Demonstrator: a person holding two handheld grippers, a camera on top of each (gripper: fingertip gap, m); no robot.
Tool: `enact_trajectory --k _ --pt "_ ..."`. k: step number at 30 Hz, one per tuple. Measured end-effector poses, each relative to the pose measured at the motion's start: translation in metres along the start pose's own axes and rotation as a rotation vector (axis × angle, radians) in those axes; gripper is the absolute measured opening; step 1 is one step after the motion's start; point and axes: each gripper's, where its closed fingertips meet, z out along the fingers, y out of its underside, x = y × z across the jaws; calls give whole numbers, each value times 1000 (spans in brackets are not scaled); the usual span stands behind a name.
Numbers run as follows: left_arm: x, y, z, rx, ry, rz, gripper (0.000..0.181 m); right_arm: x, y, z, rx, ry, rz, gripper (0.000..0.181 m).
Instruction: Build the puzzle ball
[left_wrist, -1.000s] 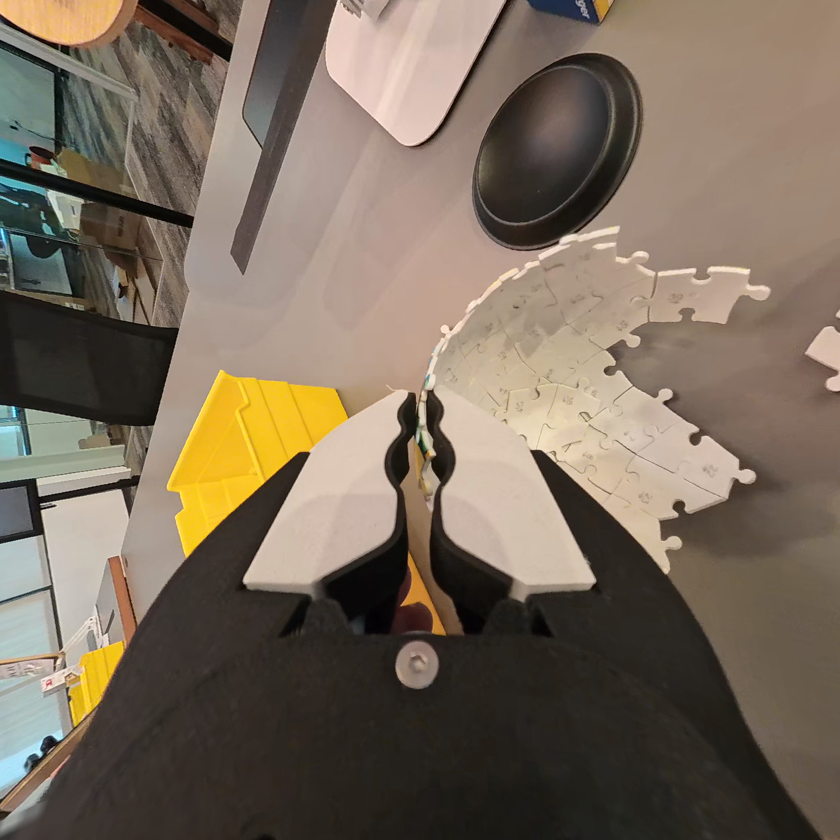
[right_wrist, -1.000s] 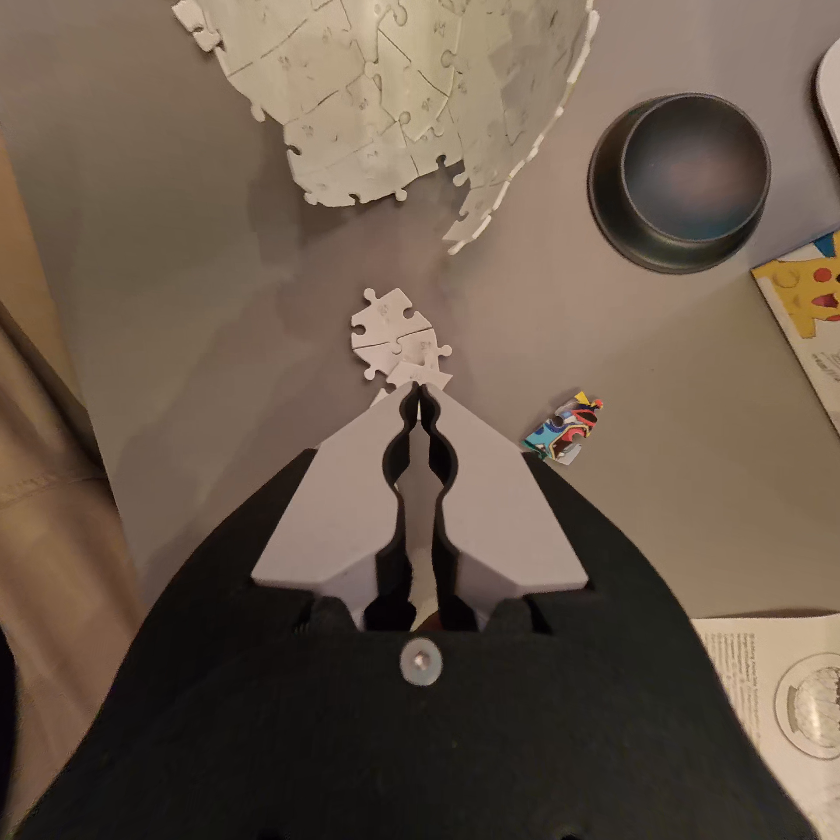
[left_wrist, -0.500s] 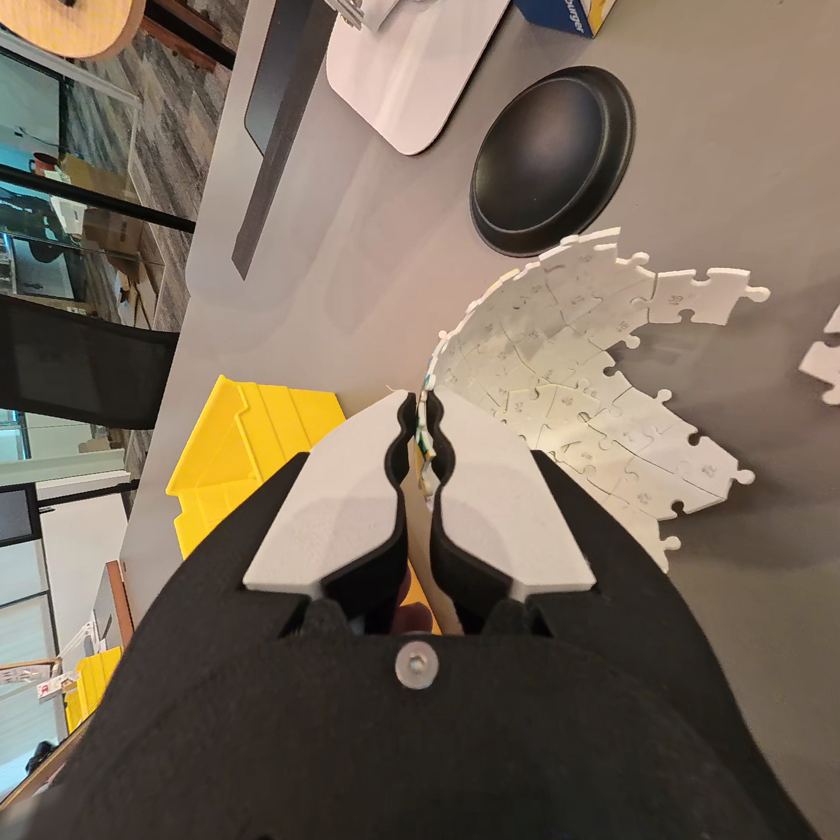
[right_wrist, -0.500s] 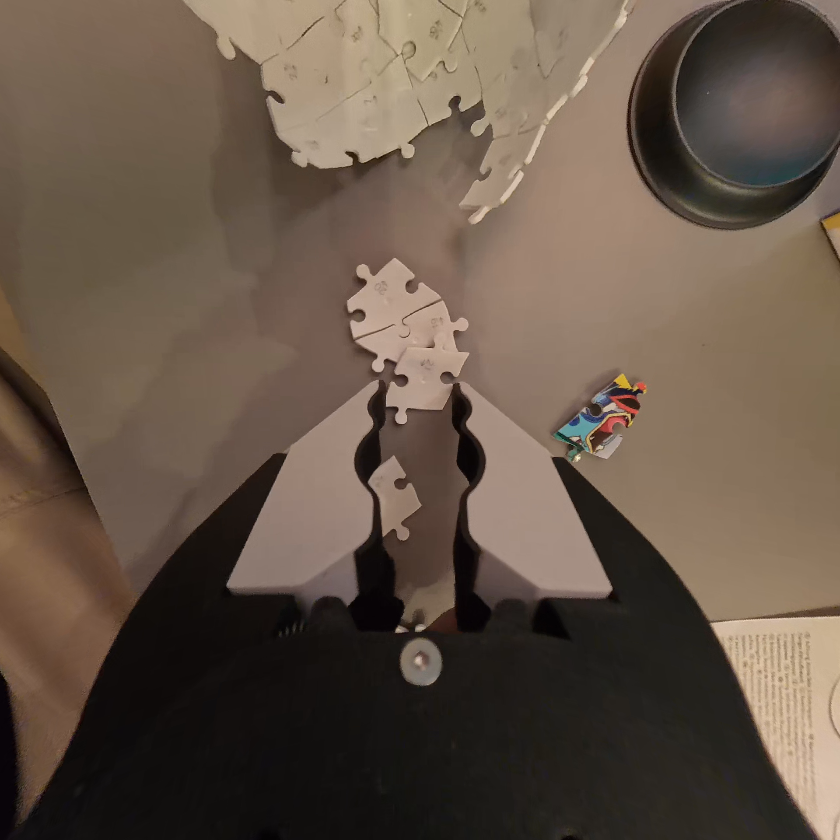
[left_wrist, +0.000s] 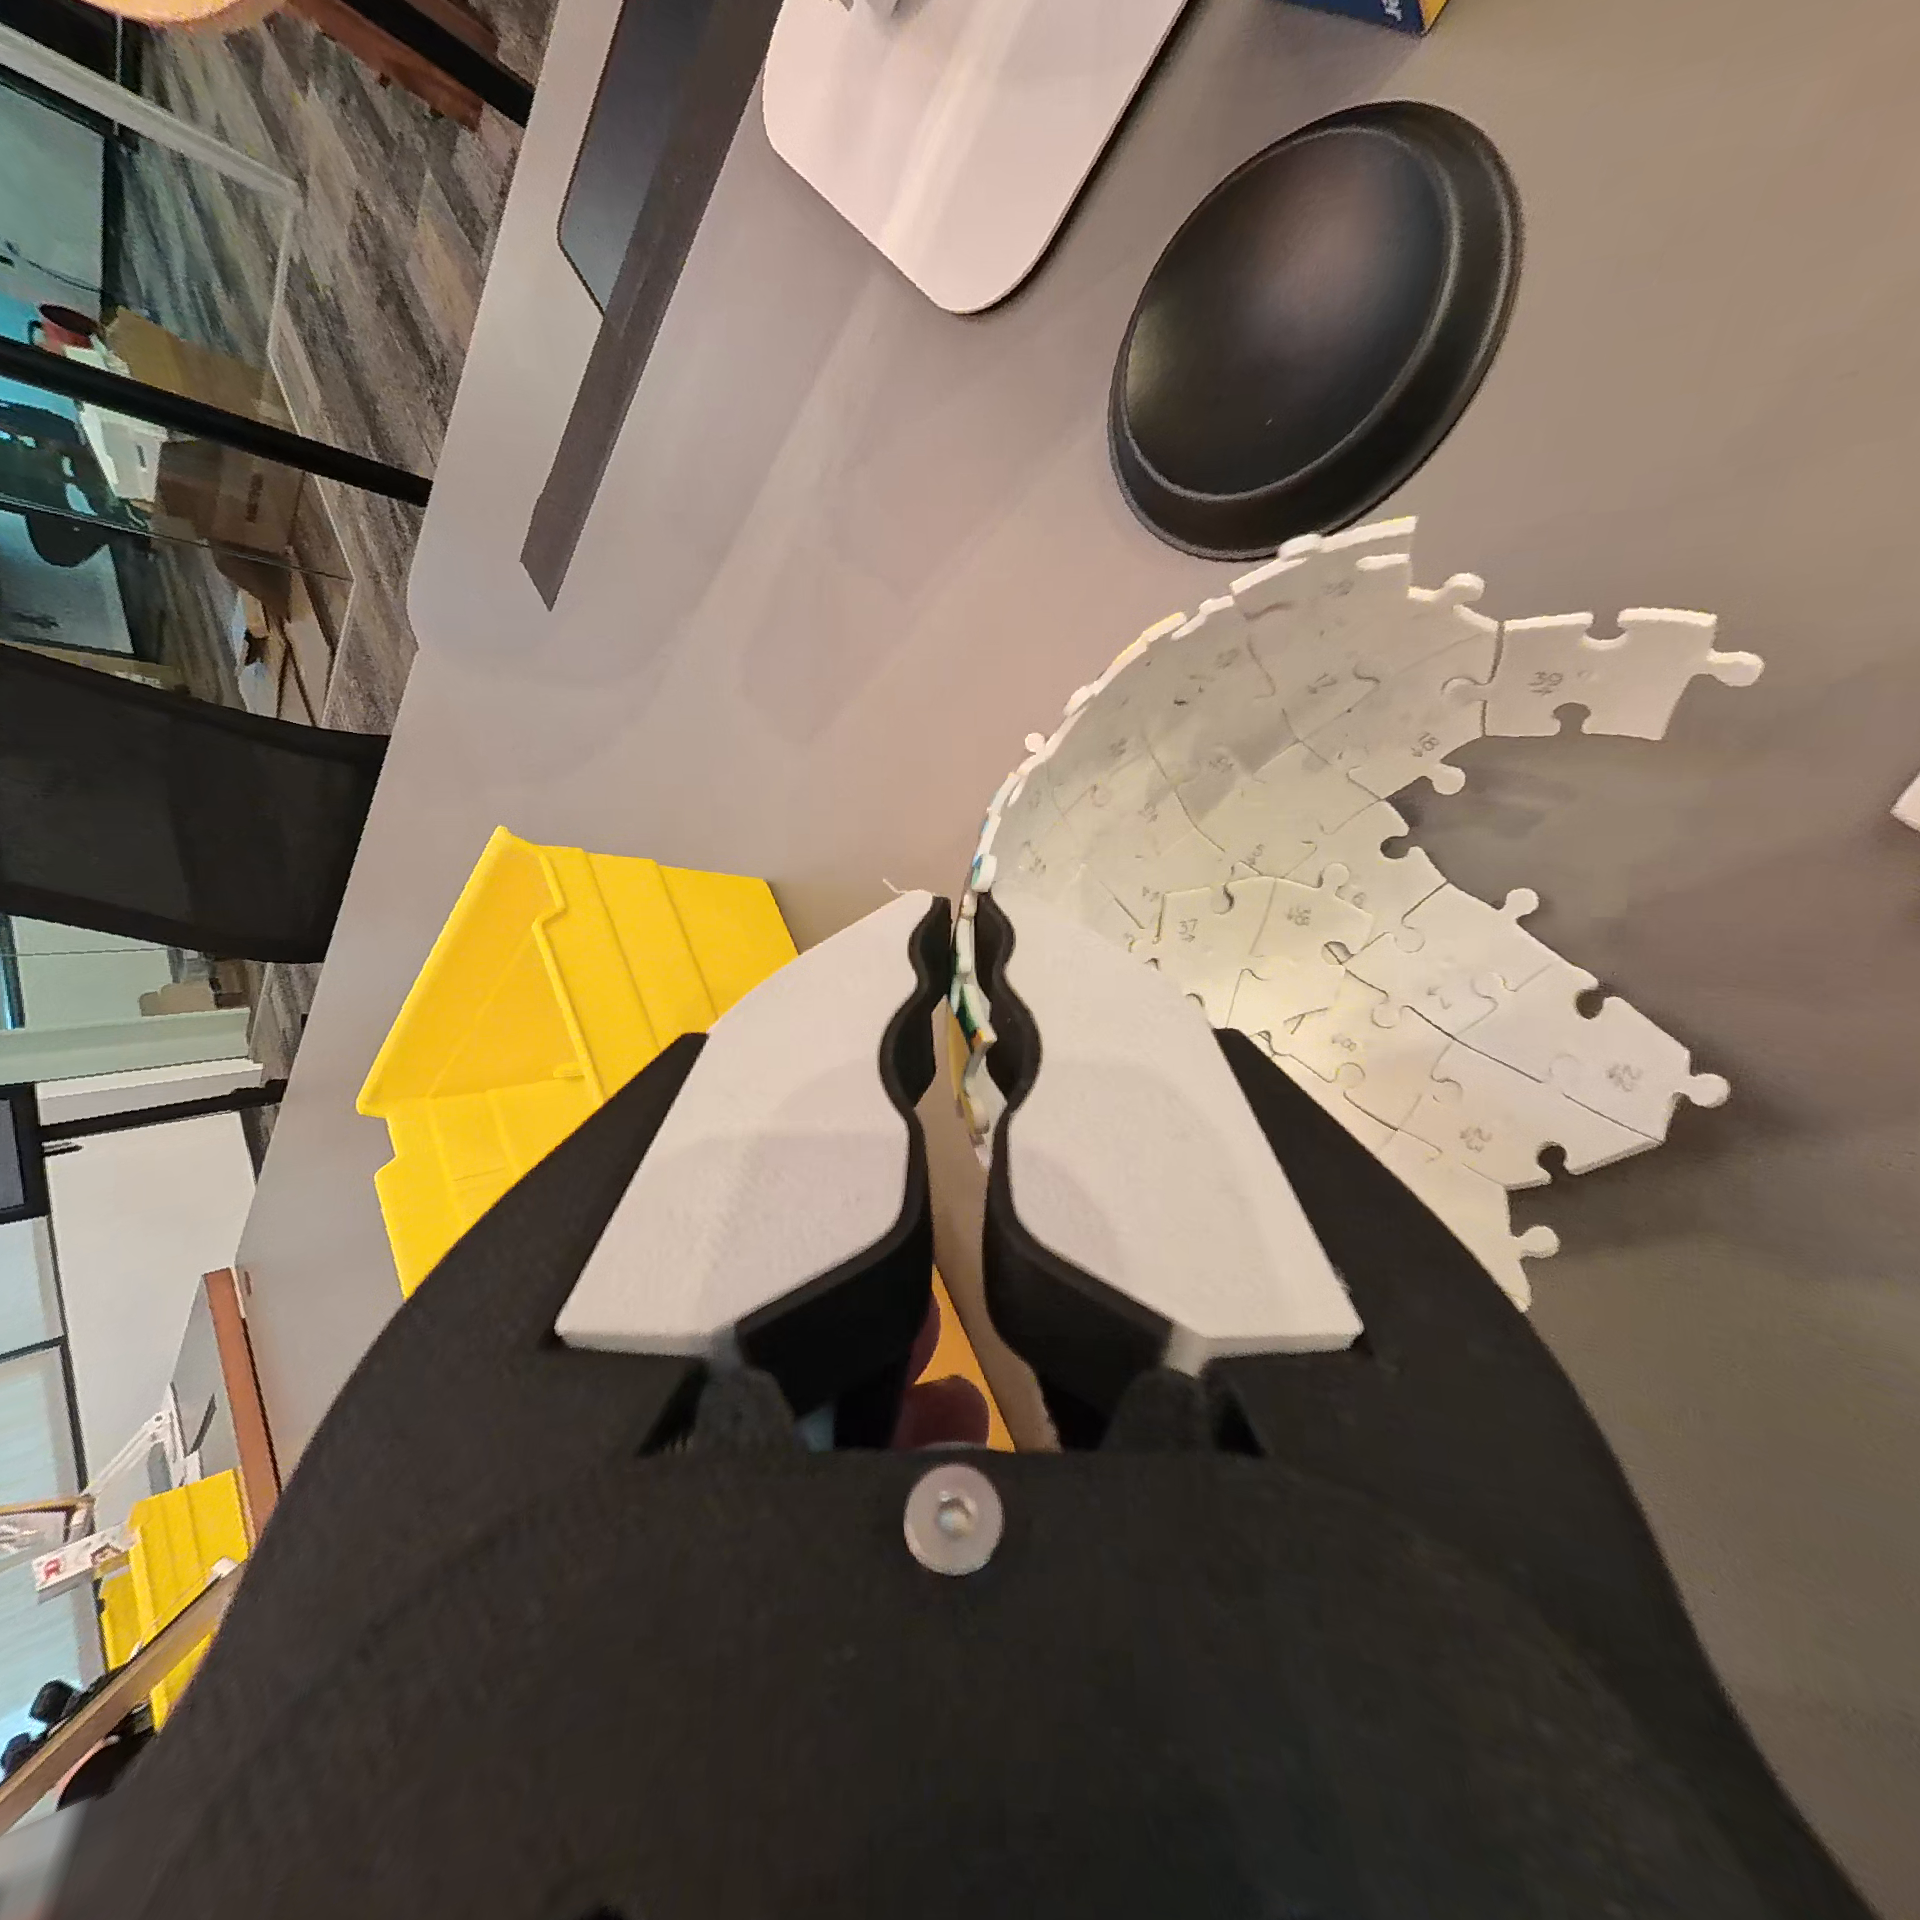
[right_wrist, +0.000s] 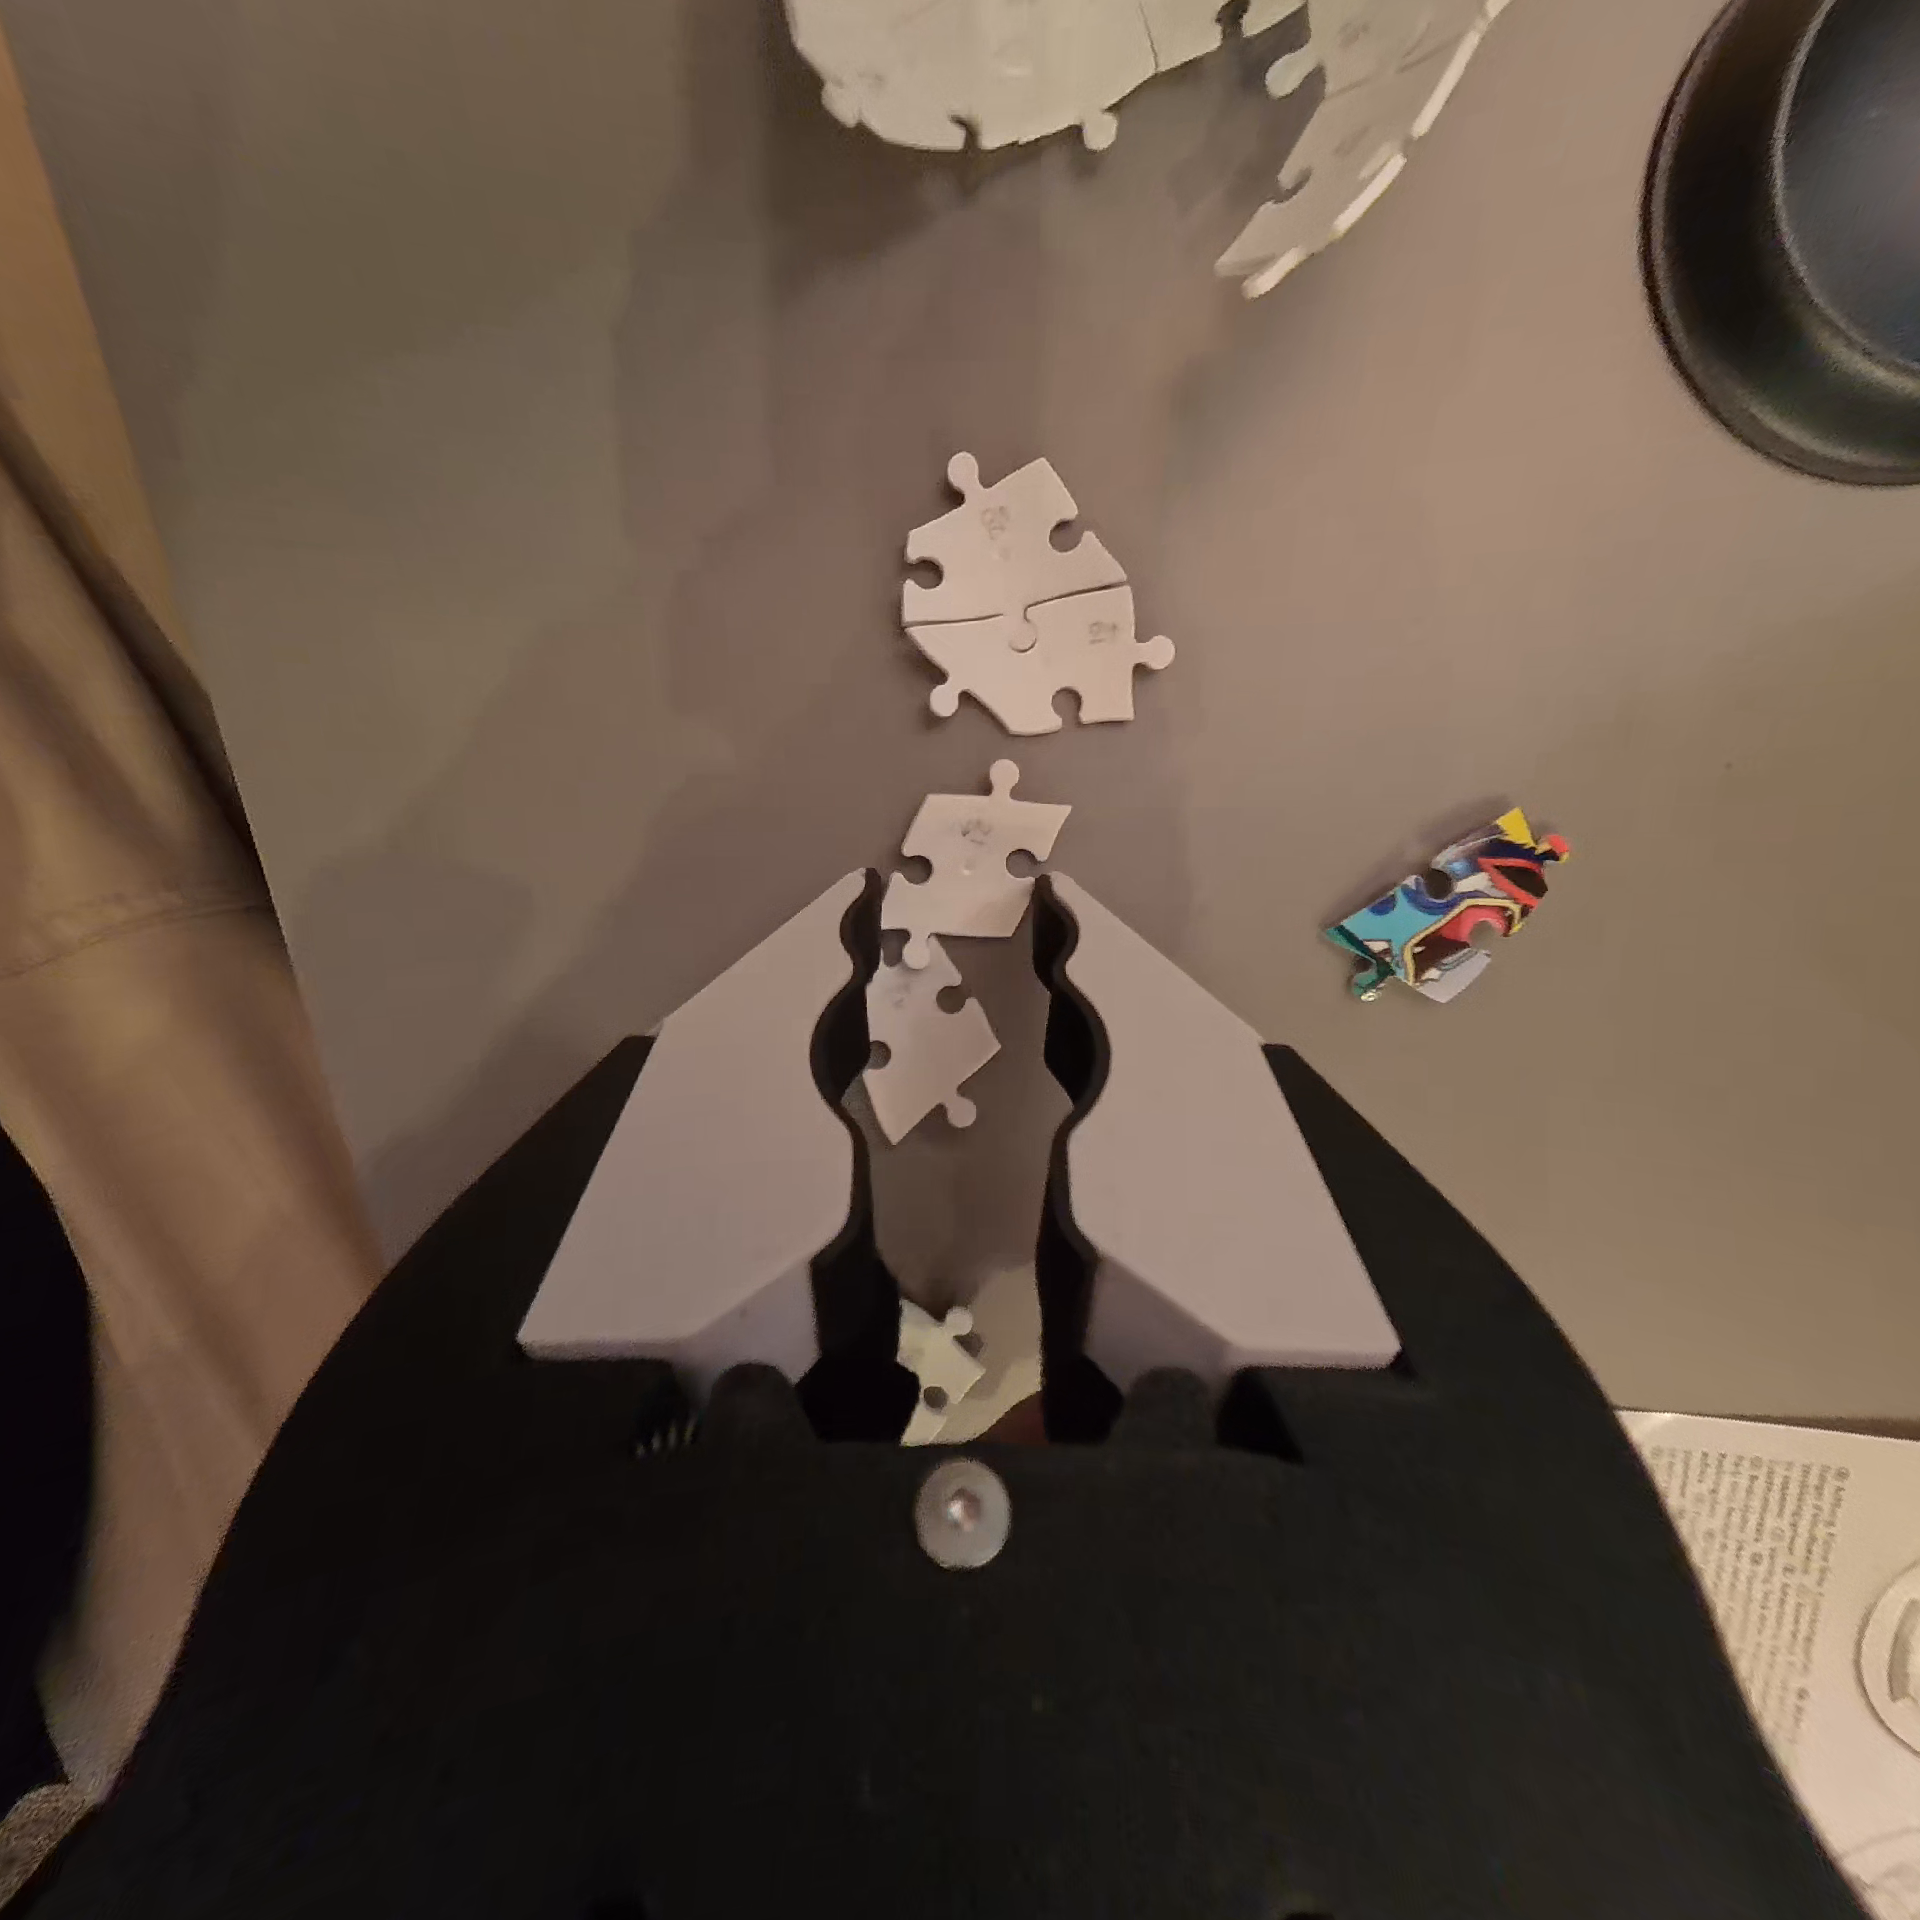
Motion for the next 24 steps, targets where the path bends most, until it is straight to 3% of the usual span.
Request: enact_trajectory --k 8,17,24 --pt "-2 2 0 5 8 -6 4 4 -9 -5 48 28 -19 31" --pt "-11 -4 -4 60 -20 -28 4 2 -61 -17 259 100 -77 35" --pt "-33 -35 -33 246 -259 103 4 14 -55 -23 289 116 -30 34"
